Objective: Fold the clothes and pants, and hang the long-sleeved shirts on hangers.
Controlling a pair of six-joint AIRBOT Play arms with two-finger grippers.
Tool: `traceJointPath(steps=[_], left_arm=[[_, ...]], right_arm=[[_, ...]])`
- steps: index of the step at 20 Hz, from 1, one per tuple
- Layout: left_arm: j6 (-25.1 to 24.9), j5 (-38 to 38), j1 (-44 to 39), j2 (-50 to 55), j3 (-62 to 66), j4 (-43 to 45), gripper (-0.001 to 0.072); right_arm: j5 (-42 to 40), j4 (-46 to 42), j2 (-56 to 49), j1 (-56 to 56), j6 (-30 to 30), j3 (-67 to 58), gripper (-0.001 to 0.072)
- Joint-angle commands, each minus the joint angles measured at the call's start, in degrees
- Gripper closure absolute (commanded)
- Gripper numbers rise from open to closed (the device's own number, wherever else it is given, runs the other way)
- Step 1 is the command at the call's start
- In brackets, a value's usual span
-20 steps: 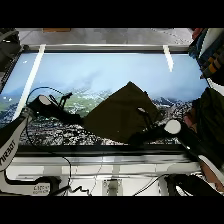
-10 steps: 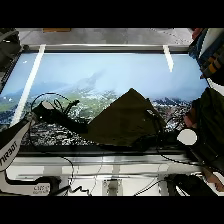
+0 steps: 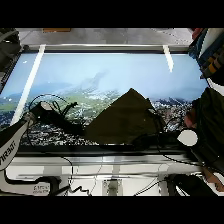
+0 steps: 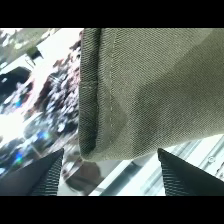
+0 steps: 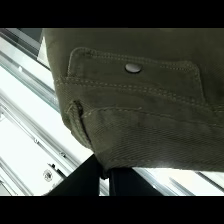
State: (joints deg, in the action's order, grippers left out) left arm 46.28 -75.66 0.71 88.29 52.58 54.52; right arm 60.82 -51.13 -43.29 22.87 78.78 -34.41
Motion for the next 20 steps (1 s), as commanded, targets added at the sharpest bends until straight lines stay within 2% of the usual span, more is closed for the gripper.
traceJointPath(steps=[1, 3, 4, 6, 9, 10, 13, 14, 17, 20], left_arm=[[1.75, -0.02, -1.64, 2.10, -0.04, -4.35, 0.0116], [1.73, 0.15, -3.08, 4.09, -0.04, -7.67, 0.0135], [1.73, 0.76, -3.56, 4.92, -0.02, -9.07, 0.0283], [1.70, 1.77, -3.69, 5.64, 0.02, -12.00, 0.0700], [2.12, 1.88, -1.97, 5.38, 1.86, -15.65, 0.0694], [3.54, 2.14, -1.16, 4.98, 3.26, -16.06, 0.0695], [7.15, 5.27, -0.07, 2.19, 8.22, -16.06, 0.0696], [8.37, 8.09, -0.46, 0.66, 9.03, -16.33, 0.0696], [9.07, 20.00, -4.24, -4.26, 9.25, -21.49, 0.0696], [9.03, 33.42, -8.07, -8.46, 10.43, -30.27, 0.0697]], right_arm=[[-0.46, -0.07, 0.00, -0.02, 0.24, 0.02, 0.0670], [-0.44, -0.07, 0.02, -0.02, 0.24, 0.02, 0.0670], [-0.46, -0.07, 0.02, -0.02, 0.24, 0.02, 0.0670], [-0.48, -0.11, 0.02, -0.02, 0.24, 0.02, 0.0670], [-2.47, -1.68, 0.00, -0.04, 0.83, 0.02, 0.0670], [-4.83, -3.89, 0.00, -0.04, 3.23, 0.02, 0.0669], [-16.79, -15.06, -0.15, -0.04, 15.69, 0.00, 0.0671], [-22.23, -17.18, -0.61, -0.04, 19.32, -0.02, 0.0671], [-36.63, -17.53, -4.96, -0.20, 23.21, -2.10, 0.0671], [-36.81, -17.68, -13.97, -3.19, 23.17, -12.66, 0.0672]])
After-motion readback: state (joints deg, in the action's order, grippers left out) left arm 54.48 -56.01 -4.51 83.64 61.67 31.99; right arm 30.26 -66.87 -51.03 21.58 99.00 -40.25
